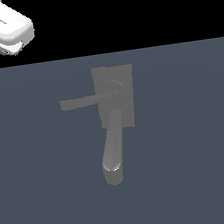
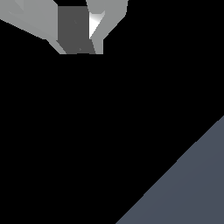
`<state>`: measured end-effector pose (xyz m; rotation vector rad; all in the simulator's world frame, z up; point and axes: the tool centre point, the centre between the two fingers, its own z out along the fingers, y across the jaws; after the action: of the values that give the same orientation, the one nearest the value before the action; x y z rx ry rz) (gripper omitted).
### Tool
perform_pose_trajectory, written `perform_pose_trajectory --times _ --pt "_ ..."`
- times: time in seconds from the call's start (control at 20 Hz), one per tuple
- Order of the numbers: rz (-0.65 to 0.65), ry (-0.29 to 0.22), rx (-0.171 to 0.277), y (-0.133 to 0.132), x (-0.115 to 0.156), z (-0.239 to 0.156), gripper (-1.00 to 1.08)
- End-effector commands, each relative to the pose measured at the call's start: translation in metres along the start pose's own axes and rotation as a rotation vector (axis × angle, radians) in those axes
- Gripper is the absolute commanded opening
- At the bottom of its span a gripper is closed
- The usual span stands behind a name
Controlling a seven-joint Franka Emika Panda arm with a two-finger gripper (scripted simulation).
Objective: Turn on the faucet by rotating a designated handle.
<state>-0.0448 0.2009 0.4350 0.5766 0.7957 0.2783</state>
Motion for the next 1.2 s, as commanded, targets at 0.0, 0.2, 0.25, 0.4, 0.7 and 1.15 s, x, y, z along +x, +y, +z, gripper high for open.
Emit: perform_pose_trajectory --times 0.0,0.2,0.25,0.4,0.7,1.15 --pt "-0.072 0.072 -0.034 -0.016 0.028 -0.013 -1.00" --pt "-0.186 0.189 -0.076 -0.048 0.068 -0.035 -1.00" --pt "-0.214 0.219 -0.084 -0.057 0.077 -0.041 -1.00" --pt "-0.297 0.309 -0.104 -0.085 0.103 -0.060 -1.00" --pt "-0.424 0.454 -0.120 -0.137 0.138 -0.092 -1.00" --pt "-0.524 0.601 -0.115 -0.187 0.163 -0.131 -1.00"
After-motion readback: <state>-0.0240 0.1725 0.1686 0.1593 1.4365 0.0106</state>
